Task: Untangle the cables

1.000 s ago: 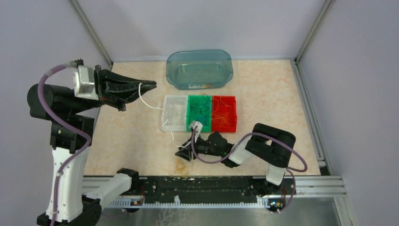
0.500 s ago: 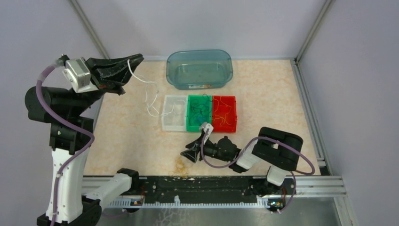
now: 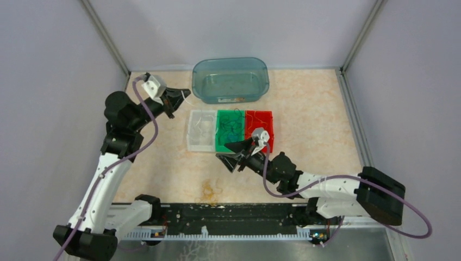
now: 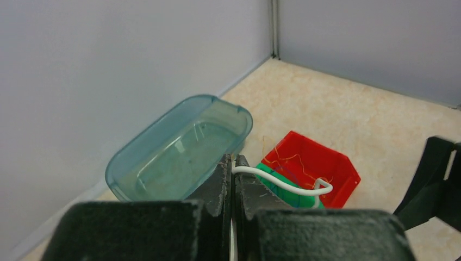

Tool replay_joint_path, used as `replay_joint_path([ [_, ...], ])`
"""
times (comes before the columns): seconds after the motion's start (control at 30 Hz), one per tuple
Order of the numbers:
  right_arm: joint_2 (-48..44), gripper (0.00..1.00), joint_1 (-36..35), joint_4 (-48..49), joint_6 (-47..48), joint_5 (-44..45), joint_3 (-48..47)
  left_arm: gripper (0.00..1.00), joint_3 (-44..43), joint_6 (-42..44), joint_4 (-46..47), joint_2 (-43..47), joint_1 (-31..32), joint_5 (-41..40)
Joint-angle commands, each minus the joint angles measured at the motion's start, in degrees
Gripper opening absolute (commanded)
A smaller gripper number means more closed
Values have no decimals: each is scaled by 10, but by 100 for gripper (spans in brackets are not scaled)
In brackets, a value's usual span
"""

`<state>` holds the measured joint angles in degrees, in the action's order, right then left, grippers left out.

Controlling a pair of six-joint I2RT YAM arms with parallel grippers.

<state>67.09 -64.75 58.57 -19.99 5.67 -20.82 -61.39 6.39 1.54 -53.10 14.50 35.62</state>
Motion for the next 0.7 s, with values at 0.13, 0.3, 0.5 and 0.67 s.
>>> replay_joint_path([
  [0.13,-94,58,-3,-82,48,106,6,0,55,85,73,-61,2,-46],
  [0.3,-123,58,-3,-104,51,127,9,0,70,117,86,-100,2,-44],
  [0.5,-148,58,-3,-128,53,131,2,0,100,164,99,-137,2,-89],
  [0.67,-155,58,-3,-130,50,135,3,0,104,174,121,-172,1,-112],
])
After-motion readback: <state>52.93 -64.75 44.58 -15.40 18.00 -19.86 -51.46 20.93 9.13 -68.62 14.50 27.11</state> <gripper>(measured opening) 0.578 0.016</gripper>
